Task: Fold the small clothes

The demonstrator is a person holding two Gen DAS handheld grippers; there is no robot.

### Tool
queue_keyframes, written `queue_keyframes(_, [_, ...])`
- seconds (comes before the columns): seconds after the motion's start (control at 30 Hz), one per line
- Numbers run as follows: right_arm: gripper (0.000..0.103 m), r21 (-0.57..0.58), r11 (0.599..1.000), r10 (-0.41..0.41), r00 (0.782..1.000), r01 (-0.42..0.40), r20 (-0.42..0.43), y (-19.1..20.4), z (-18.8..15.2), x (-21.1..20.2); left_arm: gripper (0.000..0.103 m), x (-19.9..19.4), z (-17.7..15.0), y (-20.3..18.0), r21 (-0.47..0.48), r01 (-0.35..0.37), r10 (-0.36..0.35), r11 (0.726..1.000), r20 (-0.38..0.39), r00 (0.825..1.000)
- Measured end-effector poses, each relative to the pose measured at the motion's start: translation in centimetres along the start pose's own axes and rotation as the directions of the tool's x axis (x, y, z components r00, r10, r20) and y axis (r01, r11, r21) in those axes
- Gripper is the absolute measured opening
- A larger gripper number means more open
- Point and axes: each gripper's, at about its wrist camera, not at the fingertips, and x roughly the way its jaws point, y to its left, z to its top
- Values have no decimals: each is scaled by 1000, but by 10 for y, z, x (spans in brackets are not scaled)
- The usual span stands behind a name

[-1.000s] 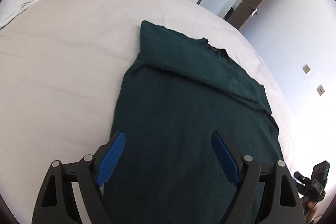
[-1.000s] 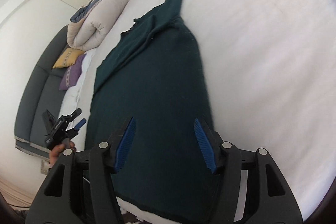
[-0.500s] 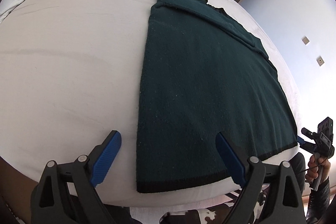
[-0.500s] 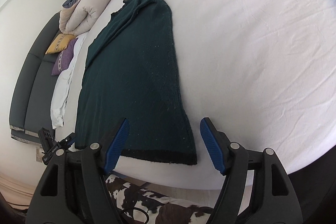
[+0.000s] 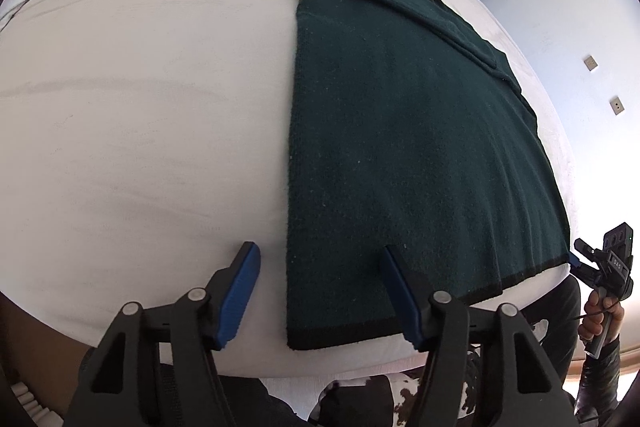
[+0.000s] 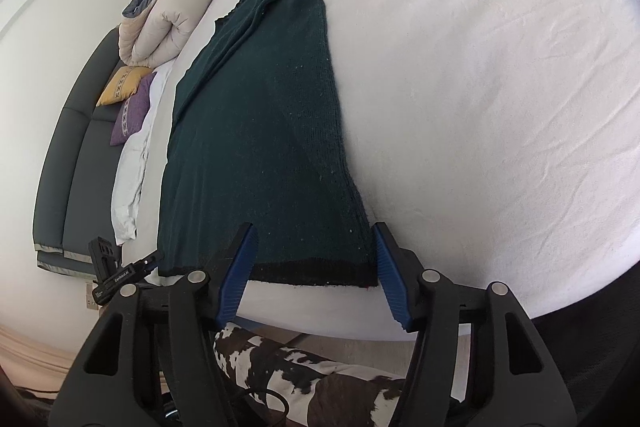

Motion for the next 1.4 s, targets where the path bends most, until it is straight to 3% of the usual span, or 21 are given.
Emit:
queue_keyframes(0.27, [33,1,1000,-2,1000,2,-30,-2,-4,0,46,3,2,-10,32,-64,66,997,-53,996])
queue_keyframes(0.33, [31,-6,1000,-4,999,4,-32,-1,-4,0,32,4,0,-11,38,-67,69,997,-68,995])
queue_keyframes(0.43, [18,-6,1000,-16,999,16,-34,-2,-4,2,8,4,-2,-11,25,-39,41,999,-76,996])
queue_keyframes(0.5, [10,-3,1000,-23,999,23,-33,-2,-3,3,7,2,-3,-10,12,-37,37,999,-59,998])
queue_keyframes(0.6, [8,-13,1000,-22,999,22,-25,0,-2,0,6,-5,-5,-6,-31,-10,9,999,-24,1000])
queue_keyframes(0.77, [6,-41,999,-13,1000,13,-1,8,2,-8,6,-27,-8,11,-123,103,-95,987,64,993])
queue_keyframes(0.97, [6,-61,997,41,999,-39,18,23,7,-21,6,-59,-4,17,-174,292,-258,940,196,946])
queue_keyframes(1.1, [6,-103,988,115,993,-114,0,42,8,-25,5,-76,1,24,-206,423,-358,882,291,887])
queue_keyframes(1.17, [6,-133,988,80,997,-82,-22,48,7,-21,5,-78,1,29,-221,470,-390,854,326,861])
queue_keyframes(1.23, [6,-130,989,64,997,-67,-32,47,8,-18,5,-78,3,27,-223,471,-388,854,330,860])
queue_keyframes(1.4, [6,-133,981,139,990,-138,0,61,17,-30,5,-81,10,24,-212,500,-413,839,349,841])
